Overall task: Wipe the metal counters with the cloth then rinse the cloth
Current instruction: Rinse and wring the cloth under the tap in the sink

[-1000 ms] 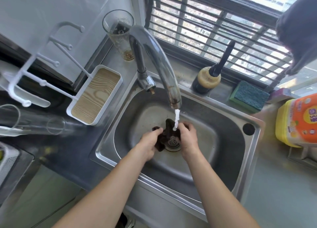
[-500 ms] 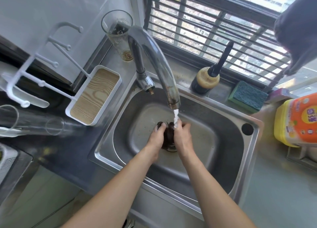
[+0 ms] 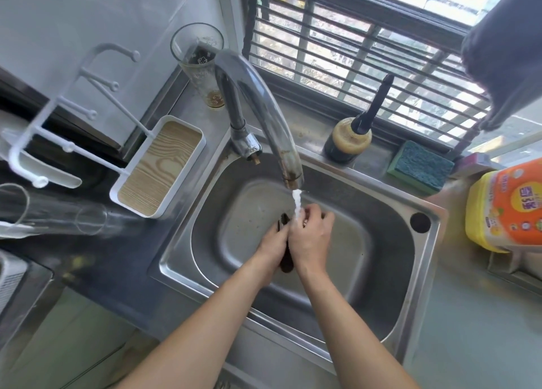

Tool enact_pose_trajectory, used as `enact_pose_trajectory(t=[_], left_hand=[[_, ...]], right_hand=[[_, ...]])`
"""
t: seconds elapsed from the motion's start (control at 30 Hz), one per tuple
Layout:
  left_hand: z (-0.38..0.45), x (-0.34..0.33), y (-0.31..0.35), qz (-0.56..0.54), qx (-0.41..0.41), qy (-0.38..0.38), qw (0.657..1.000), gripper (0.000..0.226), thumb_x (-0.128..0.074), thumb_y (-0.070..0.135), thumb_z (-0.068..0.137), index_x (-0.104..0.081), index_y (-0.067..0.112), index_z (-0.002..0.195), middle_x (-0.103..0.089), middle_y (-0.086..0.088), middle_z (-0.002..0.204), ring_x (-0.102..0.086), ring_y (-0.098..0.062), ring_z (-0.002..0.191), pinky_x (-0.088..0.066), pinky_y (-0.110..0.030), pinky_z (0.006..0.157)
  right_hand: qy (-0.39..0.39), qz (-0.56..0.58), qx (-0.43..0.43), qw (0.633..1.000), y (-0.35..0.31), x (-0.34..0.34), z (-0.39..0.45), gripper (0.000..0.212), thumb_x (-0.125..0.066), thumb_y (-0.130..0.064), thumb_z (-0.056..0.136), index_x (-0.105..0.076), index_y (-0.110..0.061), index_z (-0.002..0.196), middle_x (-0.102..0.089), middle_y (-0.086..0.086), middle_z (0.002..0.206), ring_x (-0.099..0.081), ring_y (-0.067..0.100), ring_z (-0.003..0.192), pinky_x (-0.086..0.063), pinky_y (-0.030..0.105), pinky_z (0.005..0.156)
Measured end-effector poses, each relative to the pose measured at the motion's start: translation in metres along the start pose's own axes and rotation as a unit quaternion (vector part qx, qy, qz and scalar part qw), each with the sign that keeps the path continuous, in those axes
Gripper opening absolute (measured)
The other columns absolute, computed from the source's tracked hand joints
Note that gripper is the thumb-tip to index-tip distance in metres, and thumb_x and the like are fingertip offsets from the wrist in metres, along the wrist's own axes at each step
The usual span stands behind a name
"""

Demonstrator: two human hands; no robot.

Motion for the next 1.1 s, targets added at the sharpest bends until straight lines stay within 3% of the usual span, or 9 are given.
enact_pose_trajectory(t=[0.13,0.23,0.37,0.47,0.63,0.73,0.87,1.0,1.1], left_hand=[[-0.006,0.024,0.006,-0.040,-0.015,0.128,0.991,0.020,-0.056,0.028,0.098,-0.066,0.014,0.107,-0.072,-0.005,0.089,-0.067,-0.015,0.073,-0.048,-0.019,0.048],[-0.005,0.038,0.002,-0.086,0.017,0.178,0.980,0.037,-0.052,0.042,0.099,-0.065,0.008,0.109,-0.073,-0.012,0.099,-0.067,-0.020,0.074,-0.047,-0.021,0.047],[-0.007,0.025,0.004,-0.158,0.052,0.129,0.978,0.071,-0.023,0.064,0.101,-0.070,0.011,0.097,-0.074,-0.008,0.085,-0.068,-0.023,0.080,-0.053,-0.030,0.064],[-0.005,0.015,0.007,-0.140,0.026,0.103,0.984,0.062,-0.030,0.054,0.104,-0.070,0.013,0.082,-0.073,-0.002,0.073,-0.068,-0.022,0.082,-0.053,-0.031,0.078],[-0.006,0.011,0.012,-0.045,-0.020,0.090,0.995,0.050,-0.042,0.044,0.104,-0.073,0.015,0.078,-0.074,0.006,0.067,-0.070,-0.013,0.071,-0.052,-0.021,0.058],[-0.006,0.013,0.020,0.012,-0.059,0.092,0.994,0.040,-0.048,0.039,0.103,-0.073,0.017,0.081,-0.074,0.008,0.066,-0.070,-0.005,0.066,-0.052,-0.018,0.060],[-0.004,0.017,0.028,0.091,-0.095,0.075,0.988,0.051,-0.044,0.053,0.099,-0.074,0.012,0.092,-0.076,-0.004,0.089,-0.069,-0.020,0.092,-0.056,-0.032,0.084],[0.007,0.027,0.012,0.198,-0.029,0.075,0.977,0.083,-0.029,0.079,0.085,-0.060,0.021,0.136,-0.060,0.000,0.139,-0.053,-0.020,0.131,-0.037,-0.041,0.115],[0.017,0.026,-0.012,0.257,0.023,0.004,0.966,0.073,-0.049,0.085,0.071,-0.070,0.033,0.118,-0.073,0.008,0.116,-0.067,-0.015,0.112,-0.049,-0.041,0.105]], right_hand=[[-0.003,0.007,0.088,0.996,-0.011,-0.004,0.001,0.019,-0.078,-0.023,0.085,-0.068,-0.015,0.098,-0.057,0.004,0.100,-0.050,-0.001,0.077,-0.035,0.005,0.075],[-0.018,-0.011,0.109,0.994,-0.011,-0.012,-0.001,0.021,-0.081,-0.033,0.084,-0.070,-0.015,0.087,-0.062,0.004,0.086,-0.054,0.012,0.077,-0.035,0.017,0.070],[-0.070,-0.027,0.052,0.996,0.002,-0.031,-0.007,0.032,-0.068,-0.052,0.090,-0.071,-0.020,0.096,-0.061,0.007,0.094,-0.056,0.020,0.092,-0.044,0.030,0.085],[-0.100,0.035,-0.007,0.994,0.009,-0.035,-0.009,0.035,-0.069,-0.053,0.089,-0.062,-0.019,0.095,-0.067,0.002,0.093,-0.060,0.018,0.090,-0.043,0.029,0.081],[-0.059,0.058,-0.051,0.995,0.015,-0.022,0.003,0.027,-0.069,-0.041,0.093,-0.063,-0.016,0.084,-0.072,0.002,0.080,-0.067,0.026,0.083,-0.047,0.031,0.074],[-0.070,0.051,-0.059,0.994,0.018,-0.019,0.011,0.033,-0.066,-0.045,0.096,-0.065,-0.017,0.079,-0.073,0.007,0.080,-0.066,0.027,0.082,-0.042,0.029,0.071],[-0.073,0.040,-0.095,0.992,0.025,-0.015,0.018,0.050,-0.056,-0.048,0.100,-0.061,-0.013,0.065,-0.066,0.006,0.069,-0.063,0.032,0.080,-0.040,0.033,0.069],[0.002,0.143,-0.211,0.967,0.050,-0.009,0.012,0.050,-0.044,-0.052,0.104,-0.068,-0.014,0.084,-0.073,0.011,0.092,-0.067,0.033,0.094,-0.052,0.040,0.093],[-0.004,0.191,-0.215,0.958,0.055,-0.009,0.013,0.039,-0.044,-0.046,0.107,-0.063,-0.015,0.095,-0.069,0.005,0.092,-0.064,0.029,0.094,-0.050,0.035,0.090]])
Point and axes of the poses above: each hand's wrist, its own z-axis towards the middle knuckle, its own x-axis out of the back of the hand, y = z × x, the point moved 9 cm from there along z, towards the middle knuckle
